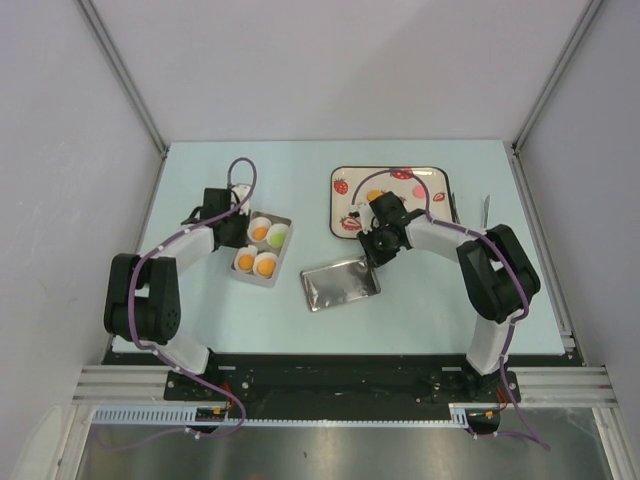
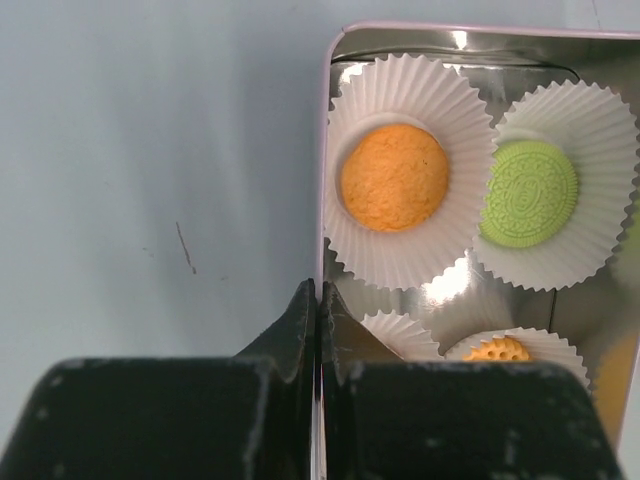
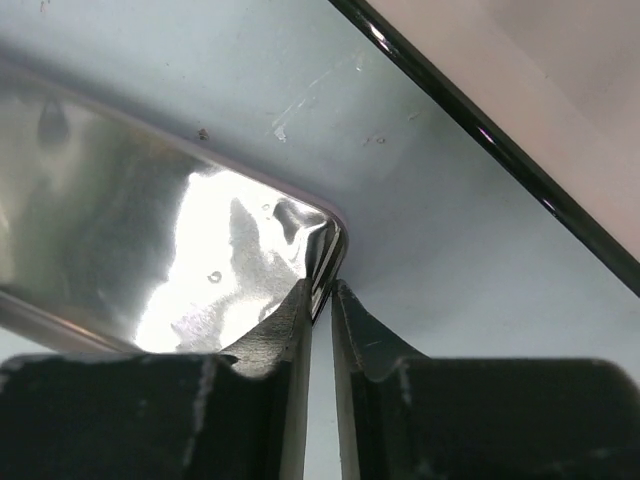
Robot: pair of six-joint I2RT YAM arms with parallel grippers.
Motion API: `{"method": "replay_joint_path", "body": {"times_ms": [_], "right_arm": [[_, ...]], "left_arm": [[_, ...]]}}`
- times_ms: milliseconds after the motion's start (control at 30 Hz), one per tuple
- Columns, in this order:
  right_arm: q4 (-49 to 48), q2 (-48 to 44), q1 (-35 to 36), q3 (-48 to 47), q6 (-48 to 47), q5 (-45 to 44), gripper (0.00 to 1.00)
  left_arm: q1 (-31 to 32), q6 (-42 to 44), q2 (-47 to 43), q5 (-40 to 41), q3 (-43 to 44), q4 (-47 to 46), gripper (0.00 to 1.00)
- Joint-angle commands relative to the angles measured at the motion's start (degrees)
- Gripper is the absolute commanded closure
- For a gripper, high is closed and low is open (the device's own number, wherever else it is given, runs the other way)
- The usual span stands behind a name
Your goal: Pack the cookies
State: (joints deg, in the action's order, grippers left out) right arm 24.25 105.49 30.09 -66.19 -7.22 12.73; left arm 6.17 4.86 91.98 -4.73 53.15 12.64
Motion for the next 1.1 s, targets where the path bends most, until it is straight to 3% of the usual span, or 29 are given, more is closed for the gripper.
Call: {"method": "replay_joint_path", "body": {"times_ms": [0,200,600,1067], "right_arm": [[2.3,0.5,-2.2,-1.4,-0.9,-1.3,0.85],[4.5,-1.9,-8.5,-1.3,-3.0,1.8,0.93],[7.5,-8.7,-13.8,-1.0,-6.0,4.8,0.97],[10.2,-15.0,-18.6,-1.0,-7.1,7.0,0.98]], "left_arm": [[1.6,-2.3,-3.7,-2.5,-1.2,0.4,1.0],[3.2,-4.4,-2.5,-4.5,-2.5,0.3,1.0],[5.9,-14.2,-1.2,-9.1,-1.2,-0.9,1.0],[11.8,-23.8,0.2,-3.0,0.8,2.5,1.0]]}}
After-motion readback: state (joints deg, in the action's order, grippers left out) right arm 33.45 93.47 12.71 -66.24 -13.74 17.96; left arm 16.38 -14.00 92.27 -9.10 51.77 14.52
